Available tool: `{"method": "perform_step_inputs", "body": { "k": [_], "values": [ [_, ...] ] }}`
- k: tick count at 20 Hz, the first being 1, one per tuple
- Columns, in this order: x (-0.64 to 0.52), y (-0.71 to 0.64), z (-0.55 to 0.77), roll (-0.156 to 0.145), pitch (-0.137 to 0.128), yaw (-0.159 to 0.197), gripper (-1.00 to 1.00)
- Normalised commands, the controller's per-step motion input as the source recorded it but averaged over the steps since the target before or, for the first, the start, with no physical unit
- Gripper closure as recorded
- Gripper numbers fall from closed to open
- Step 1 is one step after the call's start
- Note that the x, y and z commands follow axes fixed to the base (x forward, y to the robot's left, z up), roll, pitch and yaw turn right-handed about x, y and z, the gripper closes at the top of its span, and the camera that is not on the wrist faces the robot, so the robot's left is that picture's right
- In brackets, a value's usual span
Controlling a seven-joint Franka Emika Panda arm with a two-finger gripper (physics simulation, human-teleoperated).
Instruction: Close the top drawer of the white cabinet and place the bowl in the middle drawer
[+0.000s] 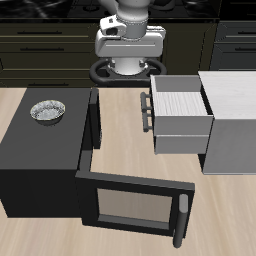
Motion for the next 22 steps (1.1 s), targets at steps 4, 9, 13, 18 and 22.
{"method": "perform_step_inputs", "body": {
  "k": [4,9,13,18,22],
  "values": [
    [0.06,-0.07,0.07,-0.022,-0.025,0.076,-1.00],
    [0.18,-0.06,0.04,-0.003,-0.016,0.100,-1.00],
    [0.19,-0.01,0.04,-0.007,-0.007,0.159,-1.00],
    [0.15,0.08,-0.01,0.008,0.018,0.182,-1.00],
    [0.08,0.03,0.03,-0.045,-0.018,0.145,-1.00]
  ]
}}
